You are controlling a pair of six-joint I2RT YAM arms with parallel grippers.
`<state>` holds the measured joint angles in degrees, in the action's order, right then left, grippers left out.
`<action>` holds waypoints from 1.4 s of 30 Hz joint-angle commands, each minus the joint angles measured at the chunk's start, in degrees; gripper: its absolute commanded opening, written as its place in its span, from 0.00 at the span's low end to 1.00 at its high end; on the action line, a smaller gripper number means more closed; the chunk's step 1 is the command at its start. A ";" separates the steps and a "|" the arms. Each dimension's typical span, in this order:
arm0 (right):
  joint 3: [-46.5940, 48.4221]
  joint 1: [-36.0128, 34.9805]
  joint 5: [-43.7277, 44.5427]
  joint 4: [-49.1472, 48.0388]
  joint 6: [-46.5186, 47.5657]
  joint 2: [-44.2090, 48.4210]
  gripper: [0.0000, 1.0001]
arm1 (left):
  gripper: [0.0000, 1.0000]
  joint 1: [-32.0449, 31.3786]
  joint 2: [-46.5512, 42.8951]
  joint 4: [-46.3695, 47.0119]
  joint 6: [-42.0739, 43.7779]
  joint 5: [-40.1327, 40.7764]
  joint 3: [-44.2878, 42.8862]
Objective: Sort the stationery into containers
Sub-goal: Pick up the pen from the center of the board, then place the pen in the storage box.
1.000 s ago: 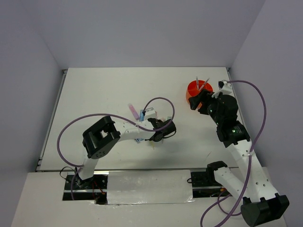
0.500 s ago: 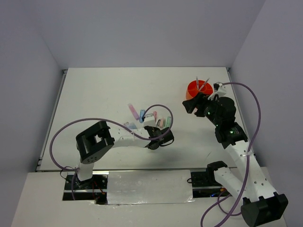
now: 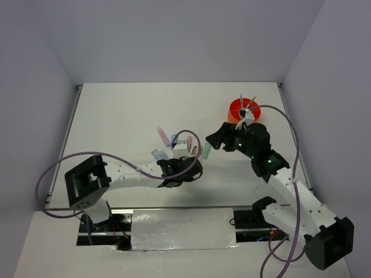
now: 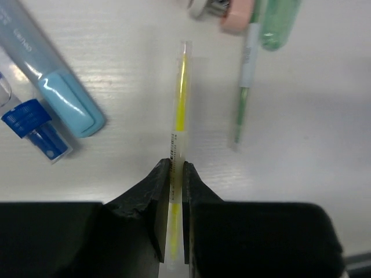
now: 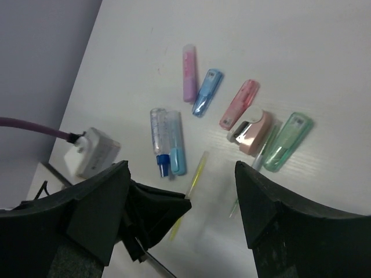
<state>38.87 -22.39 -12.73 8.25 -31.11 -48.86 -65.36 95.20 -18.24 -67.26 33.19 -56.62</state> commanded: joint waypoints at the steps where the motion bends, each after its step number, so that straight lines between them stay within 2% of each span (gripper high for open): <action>1: -0.64 -4.75 2.97 -6.30 -3.06 -3.24 0.80 | 0.00 -0.20 -6.94 14.85 8.89 -1.37 4.48; 3: -0.64 -6.78 3.59 -7.54 -3.95 -5.18 0.80 | 0.00 -0.29 -10.37 19.10 11.70 -1.98 7.04; 4: -0.38 -8.70 4.11 -7.98 -4.56 -7.02 0.80 | 0.00 -0.29 -11.60 24.16 12.67 -2.95 9.83; 8: -0.20 -12.23 5.96 -10.18 -5.27 -10.72 0.80 | 0.00 -0.29 -17.66 31.40 15.76 -4.45 14.95; 11: 0.24 -14.95 4.47 -11.94 -5.89 -13.18 0.80 | 0.00 -0.29 -20.30 35.01 18.13 -4.71 17.50; 20: -0.11 -20.32 13.51 -11.41 -8.43 -18.11 0.80 | 0.00 -0.29 -26.02 42.31 21.21 -5.59 23.57; 23: -0.29 -20.94 13.53 -12.38 -8.88 -18.55 0.80 | 0.00 -0.38 -27.16 44.60 21.30 -5.77 25.33; 25: -0.46 -21.20 13.00 -13.61 -9.23 -18.90 0.74 | 0.00 -0.29 -27.78 45.57 21.12 -5.68 26.03; 26: -0.64 -21.38 11.43 -14.31 -9.32 -19.08 0.68 | 0.00 -0.29 -27.87 45.92 21.64 -5.85 26.12; 27: -0.90 -21.46 10.80 -15.88 -9.84 -19.08 0.53 | 0.00 -0.29 -27.87 45.75 21.56 -5.77 25.77; 29: -1.95 -21.47 8.27 -18.00 -10.54 -18.90 0.37 | 0.00 -0.29 -27.79 44.96 22.17 -5.33 25.42; 30: -2.65 -21.47 7.29 -20.18 -11.24 -18.73 0.25 | 0.02 -0.29 -27.70 44.61 22.18 -4.89 25.16; 31: -2.84 -21.64 6.15 -21.16 -11.68 -18.81 0.21 | 0.08 -0.29 -27.70 44.52 22.61 -4.45 25.07; 32: -2.92 -21.55 4.05 -22.56 -12.30 -18.90 0.12 | 0.10 -0.29 -27.78 44.69 22.79 -4.10 25.15; 34: -2.93 -21.64 2.63 -23.71 -12.65 -19.25 0.00 | 0.27 -0.20 -28.48 45.31 22.97 -3.57 25.59; 35: -2.84 -21.55 3.15 -23.55 -12.31 -19.25 0.00 | 0.36 -0.03 -28.66 44.96 23.05 -3.57 25.60; 36: -1.97 -21.64 4.20 -22.67 -11.70 -19.08 0.00 | 0.65 -0.03 -28.84 44.26 23.14 -3.40 25.07; 37: -1.09 -21.21 5.95 -21.10 -10.91 -18.38 0.00 | 0.84 -0.03 -29.19 42.86 22.53 -2.70 24.55; 38: -0.12 -21.11 8.57 -19.26 -9.85 -17.77 0.00 | 0.98 -0.03 -29.28 39.19 22.35 -2.26 23.84; 39: 2.15 -21.03 15.13 -15.76 -7.49 -16.98 0.00 | 0.99 -0.11 -29.37 37.16 22.09 -2.08 22.53; 41: 4.97 -20.24 21.84 -12.66 -4.32 -15.31 0.00 | 0.99 -0.03 -29.63 32.41 21.13 -1.20 21.03; 42: 8.03 -19.63 25.35 -9.86 -1.17 -15.04 0.00 | 0.99 0.06 -29.72 26.82 20.34 -0.94 19.46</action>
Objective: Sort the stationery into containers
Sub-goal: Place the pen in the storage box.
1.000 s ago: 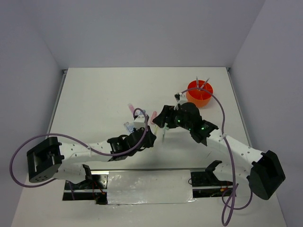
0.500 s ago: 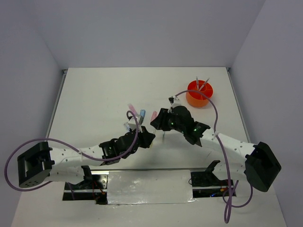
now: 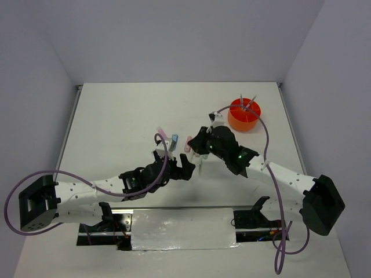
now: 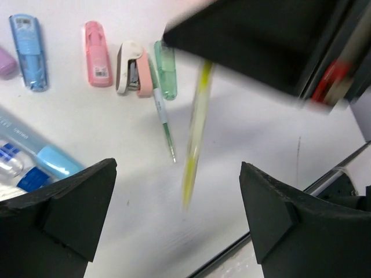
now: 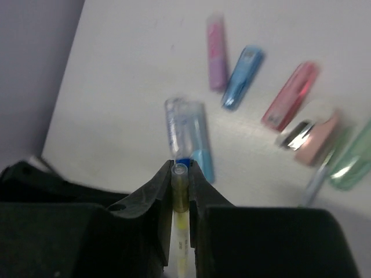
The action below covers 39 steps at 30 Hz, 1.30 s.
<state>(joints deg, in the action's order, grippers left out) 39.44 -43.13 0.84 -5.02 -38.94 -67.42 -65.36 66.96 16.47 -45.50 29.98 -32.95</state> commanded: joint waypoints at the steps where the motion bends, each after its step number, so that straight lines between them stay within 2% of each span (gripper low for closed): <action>1: 8.97 1.73 18.69 4.30 8.60 3.70 0.00 | 0.99 0.06 -1.65 -10.55 -2.57 2.63 -4.92; 3: 12.39 5.24 27.23 4.66 13.00 3.52 0.00 | 0.99 0.06 -2.35 -18.52 -4.50 3.16 -6.77; 6: 14.78 12.79 33.33 0.29 19.50 2.30 0.00 | 0.99 0.06 -2.80 -24.80 -4.26 0.71 -8.27; 8: 15.31 18.66 37.82 -6.97 23.62 0.55 0.00 | 0.99 0.06 -2.62 -25.87 -3.03 -2.97 -8.80; 11: 16.80 23.87 41.25 -15.25 27.42 -2.36 0.00 | 0.99 0.06 -2.53 -25.79 -1.09 -4.92 -8.36; 12: 17.24 26.50 41.69 -17.03 28.38 -4.63 0.00 | 0.99 0.06 -2.62 -24.22 0.04 -5.62 -7.92; 17: 18.74 30.74 40.46 -35.31 40.67 -12.99 0.00 | 0.99 0.06 -2.98 -20.69 3.48 -7.82 -7.13; 23: 25.15 33.82 38.36 -34.63 41.31 -21.87 0.00 | 0.99 -0.03 -1.92 -16.91 6.29 -9.85 -5.02; 29: 24.99 34.87 37.04 -35.32 39.91 -26.80 0.01 | 0.99 0.24 0.62 -16.03 6.91 -9.76 -6.33; 32: 23.84 34.96 36.78 -35.32 39.11 -28.03 0.16 | 0.99 0.32 1.94 -16.29 7.79 -9.85 -8.35; 33: 23.23 34.96 36.69 -35.33 37.20 -28.29 0.29 | 0.99 0.32 2.30 -17.95 7.96 -9.76 -9.32; 38: 22.70 34.96 35.29 -33.92 35.78 -28.82 0.32 | 0.99 0.67 3.53 -18.23 7.27 -9.59 -10.12; 39: 22.61 35.13 35.11 -33.31 35.17 -28.39 0.42 | 0.99 1.02 3.62 -17.88 6.91 -9.93 -10.12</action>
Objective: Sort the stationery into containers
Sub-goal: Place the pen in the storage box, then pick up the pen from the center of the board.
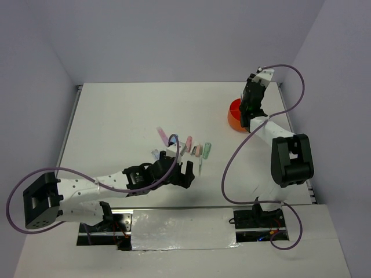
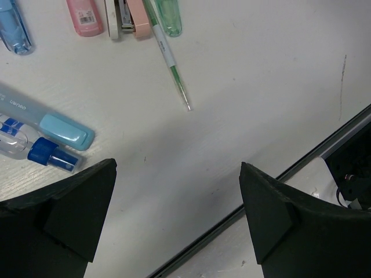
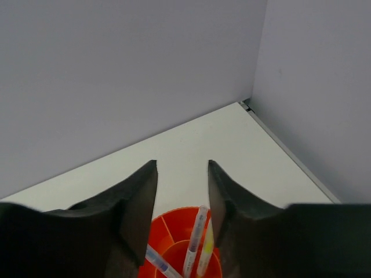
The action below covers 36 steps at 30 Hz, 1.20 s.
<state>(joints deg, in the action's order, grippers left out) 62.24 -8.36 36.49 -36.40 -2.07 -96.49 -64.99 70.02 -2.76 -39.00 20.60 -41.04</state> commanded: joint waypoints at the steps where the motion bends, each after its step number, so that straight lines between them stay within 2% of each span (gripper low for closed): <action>1: -0.10 0.19 -0.54 -1.48 -1.97 0.95 0.50 | 0.99 0.83 0.82 1.53 0.16 -0.82 -2.12; 2: 0.25 0.27 -0.72 -0.87 -2.24 1.30 0.54 | 0.99 0.92 1.60 1.62 -0.45 -1.17 -2.38; 5: 1.92 0.19 -1.51 2.73 -2.85 3.23 0.55 | 0.99 1.18 4.33 1.27 -1.86 -0.92 -3.70; 8: 2.01 0.19 -2.73 6.68 -6.26 8.76 0.63 | 0.99 1.18 8.88 4.07 -2.31 -1.52 -4.75; 11: 3.24 0.10 -5.19 17.38 -12.14 16.22 0.69 | 0.99 1.18 16.27 2.42 -3.62 -1.97 -9.40; 13: 4.47 0.01 -7.47 28.28 -15.15 21.67 0.71 | 0.99 1.18 21.79 -1.61 -6.15 -0.39 -13.35; 15: 3.69 -0.08 -12.56 36.62 -18.05 25.28 0.71 | 0.95 1.18 24.98 -3.20 -7.05 0.66 -16.77; 18: -1.13 -0.43 -21.00 42.10 -20.17 32.49 0.72 | 0.85 1.27 32.43 -6.54 -7.84 1.99 -22.14; 21: -7.72 -0.96 -26.64 43.09 -22.28 38.29 0.72 | 0.76 1.36 36.84 -9.97 -7.31 3.39 -26.89; 26: -15.91 -1.48 -27.61 43.87 -22.72 45.23 0.72 | 0.72 1.36 40.19 -13.40 -6.79 5.94 -30.42; 28: -17.05 -1.48 -28.14 45.01 -22.37 47.26 0.72 | 0.71 1.36 41.77 -14.81 -7.05 6.82 -31.55; 31: -18.29 -1.48 -29.28 45.54 -22.63 49.20 0.72 | 0.64 1.36 43.27 -15.60 -7.05 6.65 -32.09; 34: -18.64 -1.40 -30.42 46.77 -23.07 50.96 0.72 | 0.49 1.36 44.76 -16.13 -7.23 6.29 -32.61; 36: -18.99 -1.48 -31.47 46.95 -23.33 52.19 0.72 | 0.48 1.36 45.38 -16.13 -7.23 5.33 -32.44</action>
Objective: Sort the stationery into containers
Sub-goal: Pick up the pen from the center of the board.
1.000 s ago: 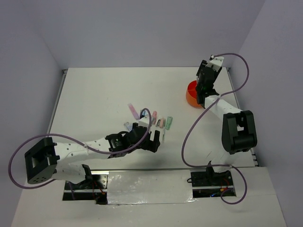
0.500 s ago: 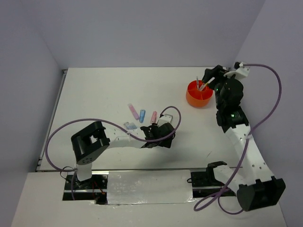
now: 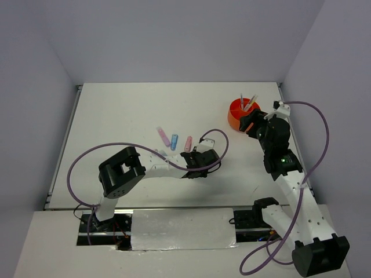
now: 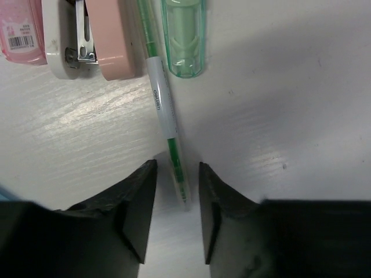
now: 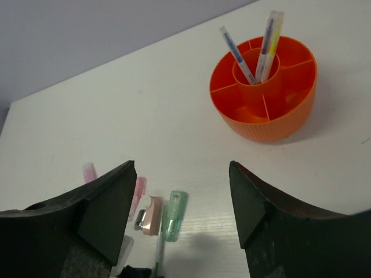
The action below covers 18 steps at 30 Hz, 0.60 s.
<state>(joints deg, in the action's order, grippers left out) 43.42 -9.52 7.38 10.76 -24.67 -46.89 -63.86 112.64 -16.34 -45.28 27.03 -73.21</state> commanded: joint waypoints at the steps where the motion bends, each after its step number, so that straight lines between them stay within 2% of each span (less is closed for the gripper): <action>1: -0.61 -0.33 -2.63 0.13 -0.82 2.95 0.72 | 0.44 0.14 2.76 -2.56 -1.04 -1.27 -0.09; 2: -0.88 -0.33 -3.07 0.31 -0.91 3.56 0.72 | 0.36 0.13 2.93 -2.56 -1.30 -1.71 0.00; 4: -1.76 -0.33 -4.65 0.57 -1.09 4.18 0.72 | 0.27 -0.22 2.85 -3.43 -1.83 -1.54 0.43; 6: -2.72 -0.33 -5.70 0.49 -1.26 4.97 0.72 | 0.24 -0.74 2.32 -4.14 -2.62 -1.45 1.40; 7: -3.07 -0.33 -7.01 0.40 -1.35 5.14 0.72 | 0.18 -0.92 1.89 -4.14 -2.88 -1.62 1.84; 10: -4.21 -0.33 -10.44 -0.56 -1.17 5.41 0.73 | 0.14 -1.89 -0.57 -3.18 -3.59 -2.33 4.30; 13: -5.97 -0.33 -14.05 -2.14 -1.52 5.15 0.76 | 0.06 -2.59 -3.03 -3.44 -4.64 -1.80 5.45; 14: -6.50 -0.33 -15.71 -2.59 -1.70 4.71 0.76 | 0.00 -2.76 -4.08 -3.96 -4.91 -1.54 5.53; 18: -11.58 -0.24 -19.40 -6.01 -4.94 3.57 0.79 | 0.00 -3.90 -7.95 -3.27 -4.91 -0.05 6.41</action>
<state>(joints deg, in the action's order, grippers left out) 34.96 -9.52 -6.85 9.06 -26.98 -42.52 -66.72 108.42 -17.23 -48.75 26.87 -68.23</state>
